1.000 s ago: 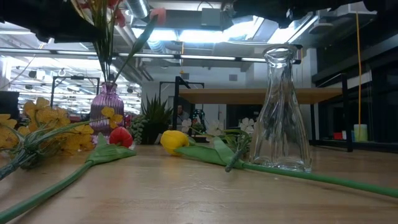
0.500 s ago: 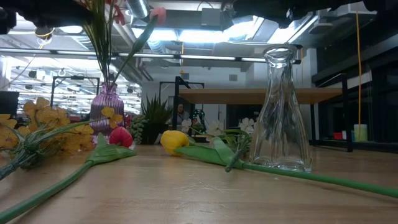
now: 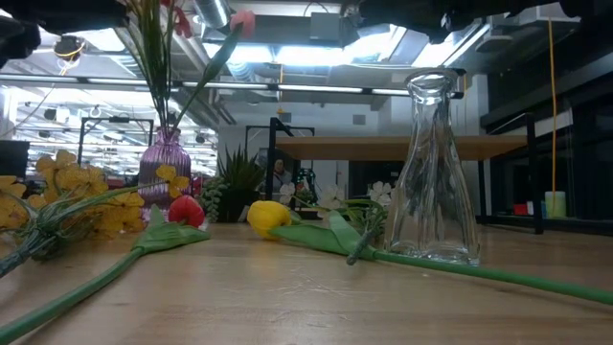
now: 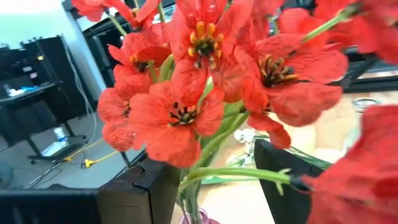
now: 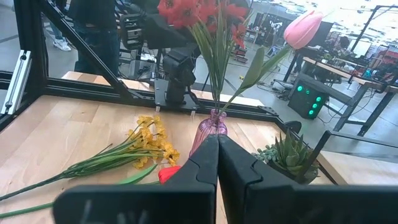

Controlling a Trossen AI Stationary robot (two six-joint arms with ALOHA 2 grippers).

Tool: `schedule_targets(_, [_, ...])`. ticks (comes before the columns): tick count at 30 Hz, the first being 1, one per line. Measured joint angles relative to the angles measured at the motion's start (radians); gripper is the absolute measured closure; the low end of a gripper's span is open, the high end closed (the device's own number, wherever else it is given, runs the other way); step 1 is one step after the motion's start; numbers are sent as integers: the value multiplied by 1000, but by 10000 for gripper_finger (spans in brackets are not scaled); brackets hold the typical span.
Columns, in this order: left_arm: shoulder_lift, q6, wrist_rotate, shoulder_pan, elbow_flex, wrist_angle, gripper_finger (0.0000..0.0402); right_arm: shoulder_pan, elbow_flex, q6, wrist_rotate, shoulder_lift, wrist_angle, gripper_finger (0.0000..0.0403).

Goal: Pick and place flowers into a vace then onto a shelf
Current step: Put the red flowers into the violet vase

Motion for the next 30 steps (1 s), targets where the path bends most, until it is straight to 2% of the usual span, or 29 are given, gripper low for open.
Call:
schedule_targets(4, [0, 10, 20, -43, 0, 0, 206, 0, 0, 0, 0, 0, 0, 393])
schedule_targets(9, [1, -82, 74, -91, 0, -1, 206, 0, 0, 2, 0, 0, 0, 393])
schedule_targets(18, [3, -151, 200, -109, 0, -2, 206, 0, 0, 3, 0, 0, 0, 393])
schedule_targets(25, [3, 78, 27, -109, 0, 12, 206, 0, 0, 3, 0, 0, 0, 393])
schedule_targets(30, [3, 210, 32, -121, 0, 161, 206, 0, 0, 2, 0, 0, 0, 393])
